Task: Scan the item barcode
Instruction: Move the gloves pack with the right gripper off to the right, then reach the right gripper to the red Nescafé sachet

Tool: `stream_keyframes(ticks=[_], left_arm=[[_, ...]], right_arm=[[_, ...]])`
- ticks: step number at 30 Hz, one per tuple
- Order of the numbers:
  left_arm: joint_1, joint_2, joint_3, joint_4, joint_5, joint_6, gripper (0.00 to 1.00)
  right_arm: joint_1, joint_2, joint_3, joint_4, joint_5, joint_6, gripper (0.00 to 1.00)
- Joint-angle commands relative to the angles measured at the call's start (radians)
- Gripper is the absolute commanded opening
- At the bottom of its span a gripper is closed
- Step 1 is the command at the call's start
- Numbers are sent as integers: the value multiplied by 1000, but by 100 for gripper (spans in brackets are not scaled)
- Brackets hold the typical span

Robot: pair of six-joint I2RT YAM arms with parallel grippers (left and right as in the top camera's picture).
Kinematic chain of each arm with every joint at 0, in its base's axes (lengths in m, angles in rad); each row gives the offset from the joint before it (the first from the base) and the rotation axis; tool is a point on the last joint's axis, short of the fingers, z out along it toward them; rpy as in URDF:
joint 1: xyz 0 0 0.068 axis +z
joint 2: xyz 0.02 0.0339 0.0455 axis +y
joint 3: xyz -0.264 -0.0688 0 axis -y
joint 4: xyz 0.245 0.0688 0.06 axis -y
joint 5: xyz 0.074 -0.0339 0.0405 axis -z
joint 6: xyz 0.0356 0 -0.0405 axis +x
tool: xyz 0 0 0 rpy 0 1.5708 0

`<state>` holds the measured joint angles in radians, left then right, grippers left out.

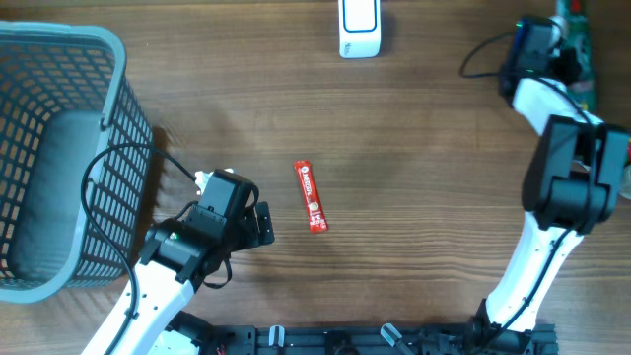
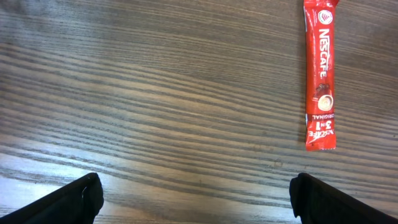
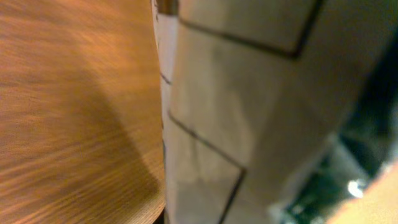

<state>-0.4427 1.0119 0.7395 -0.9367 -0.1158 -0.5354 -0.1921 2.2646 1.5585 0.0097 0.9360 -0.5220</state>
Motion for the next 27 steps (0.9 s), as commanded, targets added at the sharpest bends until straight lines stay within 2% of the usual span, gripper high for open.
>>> stream_keyframes(ticks=[1,3,4,6,7,9,12,15,18,21,24,27], left_arm=[[-4,4,4,0,-16,11,100],[-5,4,4,0,-16,11,100],[-4,4,4,0,-16,11,100],[-4,4,4,0,-16,11,100],[-4,4,4,0,-16,11,100],[-4,4,4,0,-16,11,100],[-4,4,4,0,-16,11,100],[-4,4,4,0,-16,11,100],[-4,4,4,0,-16,11,100],[-4,4,4,0,-16,11,100],[-5,4,4,0,-16,11,100],[-4,4,4,0,-16,11,100]], right_arm=[[-74,-32,5,-31,-69,212,17],[-106,-36,5,-48,-69,232,51],[-119,-46,5,-64,-70,268,72],[-135,-94,5,-122,-136,337,96],[-138,-144,5,-171,-231,390,100],[-137,-221,5,-233,-382,456,100],[-129,-437,5,-331,-806,573,100],[-111,-607,5,-413,-1119,675,100],[-60,-710,5,-562,-1331,737,100],[85,-708,-16,-750,-1363,774,100],[285,-668,-106,-772,-1335,729,98],[488,-602,-174,-751,-1115,731,97]])
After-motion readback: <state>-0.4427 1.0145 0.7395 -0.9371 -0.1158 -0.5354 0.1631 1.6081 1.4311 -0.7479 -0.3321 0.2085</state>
